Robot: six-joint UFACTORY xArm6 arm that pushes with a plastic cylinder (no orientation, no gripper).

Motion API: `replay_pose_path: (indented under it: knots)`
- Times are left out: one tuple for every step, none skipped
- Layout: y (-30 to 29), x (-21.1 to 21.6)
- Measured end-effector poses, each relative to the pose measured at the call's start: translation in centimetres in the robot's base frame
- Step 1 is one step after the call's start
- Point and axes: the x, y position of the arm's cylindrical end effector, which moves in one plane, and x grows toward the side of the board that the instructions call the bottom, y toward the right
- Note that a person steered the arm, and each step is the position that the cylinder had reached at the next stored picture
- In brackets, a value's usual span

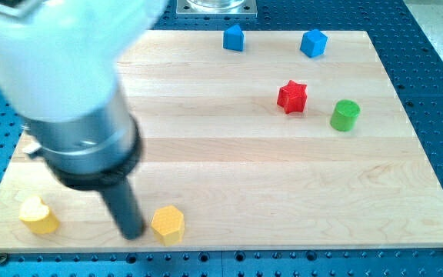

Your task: Move the hexagon to the bottom center of the board

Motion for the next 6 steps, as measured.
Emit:
replay_pose_path:
  knots:
    - [2.6,0.6]
    - [3.4,0.7]
    - [7.0,-0.2]
    - [7.4,-4.7]
    - [18.1,-4.4]
    - [20.2,0.4]
